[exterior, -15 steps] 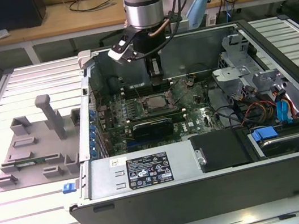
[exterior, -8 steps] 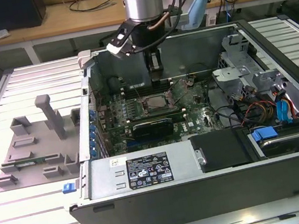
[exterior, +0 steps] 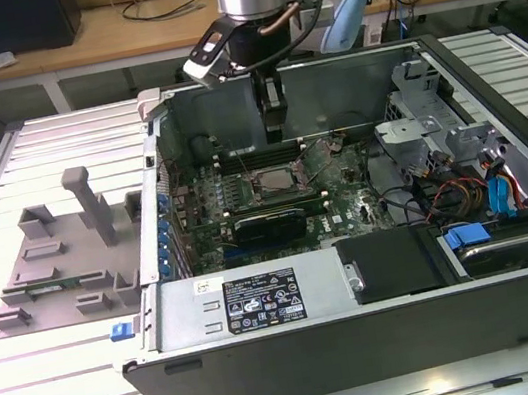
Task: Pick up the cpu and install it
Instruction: 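Close the cpu cover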
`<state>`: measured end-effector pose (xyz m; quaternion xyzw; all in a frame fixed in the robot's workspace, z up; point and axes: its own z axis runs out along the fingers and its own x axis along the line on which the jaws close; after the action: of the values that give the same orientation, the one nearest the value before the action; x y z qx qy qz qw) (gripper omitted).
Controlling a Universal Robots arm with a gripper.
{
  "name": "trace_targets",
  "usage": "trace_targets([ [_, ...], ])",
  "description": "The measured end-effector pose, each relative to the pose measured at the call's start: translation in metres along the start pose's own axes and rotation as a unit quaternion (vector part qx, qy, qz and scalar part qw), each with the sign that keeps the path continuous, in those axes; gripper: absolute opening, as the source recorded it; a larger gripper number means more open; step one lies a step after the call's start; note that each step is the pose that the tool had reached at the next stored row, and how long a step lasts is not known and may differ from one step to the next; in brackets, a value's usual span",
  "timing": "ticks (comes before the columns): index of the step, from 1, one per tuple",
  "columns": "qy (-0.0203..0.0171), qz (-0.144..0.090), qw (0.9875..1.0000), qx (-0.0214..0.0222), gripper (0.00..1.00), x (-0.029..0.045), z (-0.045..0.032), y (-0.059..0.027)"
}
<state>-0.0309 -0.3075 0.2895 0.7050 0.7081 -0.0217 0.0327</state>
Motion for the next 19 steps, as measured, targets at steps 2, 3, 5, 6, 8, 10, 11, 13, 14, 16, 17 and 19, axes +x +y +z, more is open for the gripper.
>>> trace_targets([
  [2, 0.0, 0.0, 1.0, 0.0, 0.11, -0.0001, -0.0021, 0.0],
  [3, 0.0, 0.0, 1.0, 0.0, 0.11, -0.0002, -0.0026, 0.0001],
  [5, 0.0, 0.0, 1.0, 0.0, 0.11, -0.0002, -0.0028, 0.0001],
  [6, 0.0, 0.0, 1.0, 0.0, 0.11, -0.0002, -0.003, 0.0001],
  [8, 0.0, 0.0, 1.0, 0.0, 0.11, -0.0002, -0.0029, 0.0048],
  [10, 0.0, 0.0, 1.0, 0.0, 0.11, -0.0002, -0.0028, 0.0085],
  [11, 0.0, 0.0, 1.0, 0.0, 0.11, -0.0003, -0.0028, 0.0103],
  [13, 0.0, 0.0, 1.0, 0.0, 0.11, -0.0003, -0.0027, 0.0146],
  [14, 0.0, 0.0, 1.0, 0.0, 0.11, -0.0003, -0.0027, 0.0171],
  [16, 0.0, 0.0, 1.0, 0.0, 0.11, -0.0004, -0.0025, 0.031],
  [17, -0.0001, 0.0, 1.0, 0.0, 0.11, -0.0004, -0.0024, 0.0398],
  [19, 0.0, 0.0, 1.0, 0.0, 0.11, -0.0004, -0.0021, 0.052],
])
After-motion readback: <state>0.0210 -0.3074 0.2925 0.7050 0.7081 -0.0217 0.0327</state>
